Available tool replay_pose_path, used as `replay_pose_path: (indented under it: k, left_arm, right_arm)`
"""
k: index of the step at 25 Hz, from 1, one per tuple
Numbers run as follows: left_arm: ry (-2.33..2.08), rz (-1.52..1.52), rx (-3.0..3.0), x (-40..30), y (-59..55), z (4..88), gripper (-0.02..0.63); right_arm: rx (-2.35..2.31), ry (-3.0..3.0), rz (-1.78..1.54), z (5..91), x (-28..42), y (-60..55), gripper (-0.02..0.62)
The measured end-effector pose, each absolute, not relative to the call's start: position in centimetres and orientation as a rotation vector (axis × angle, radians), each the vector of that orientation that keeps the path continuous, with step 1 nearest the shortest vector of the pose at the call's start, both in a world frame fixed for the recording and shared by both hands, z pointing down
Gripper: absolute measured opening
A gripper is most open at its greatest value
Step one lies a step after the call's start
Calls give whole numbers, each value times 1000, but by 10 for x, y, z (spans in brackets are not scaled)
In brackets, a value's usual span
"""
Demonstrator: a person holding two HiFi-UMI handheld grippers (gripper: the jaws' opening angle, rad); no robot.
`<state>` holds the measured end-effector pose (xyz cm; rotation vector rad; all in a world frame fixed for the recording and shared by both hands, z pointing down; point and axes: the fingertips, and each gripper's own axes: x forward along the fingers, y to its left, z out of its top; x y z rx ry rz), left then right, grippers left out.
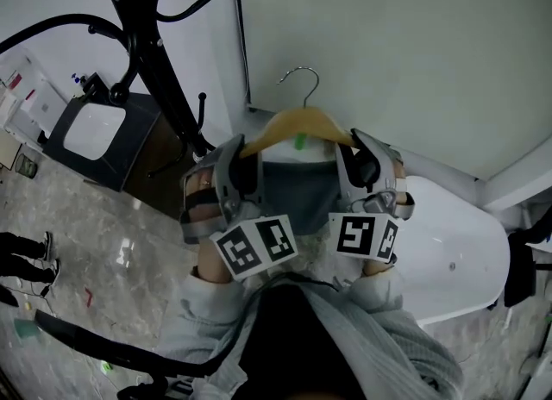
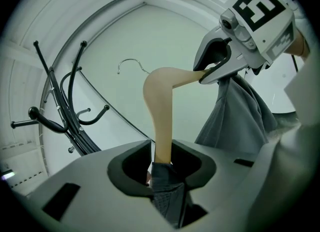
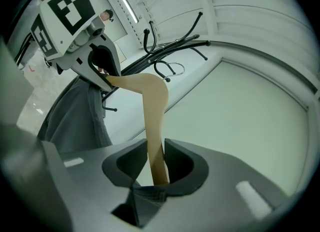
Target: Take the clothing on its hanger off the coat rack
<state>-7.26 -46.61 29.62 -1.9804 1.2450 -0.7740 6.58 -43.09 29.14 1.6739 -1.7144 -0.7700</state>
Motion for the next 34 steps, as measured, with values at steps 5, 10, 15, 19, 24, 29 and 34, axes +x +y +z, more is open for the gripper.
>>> replay_pose_path:
  k: [5, 10, 15, 19, 24, 29, 34]
  left_arm:
    - [1228, -763, -1989, -61, -465, 298, 115]
    - [1242, -773, -1975, -61, -463, 295, 114]
    - [1261, -784, -1959, -65, -462, 294, 114]
    - [1267, -789, -1948, -69, -459, 293, 114]
    - [1273, -790, -1943, -75, -456, 291, 114]
    - [1280, -793, -1944, -79, -457, 293, 114]
    - [1298, -798, -1946, -83, -459, 294, 114]
  right_arm:
    - [1690, -1700, -760, 294, 75, -427, 103]
    - [1675, -1719, -763, 294, 76, -428, 100]
    - [1655, -1744, -778, 295, 72, -430, 99]
    - [1654, -1756, -778, 295, 69, -428, 98]
    - [1658, -1766, -788, 293, 63, -426, 100]
    - [1656, -1769, -786, 295, 59, -427, 98]
    - [1641, -1777, -793, 294, 56, -431, 99]
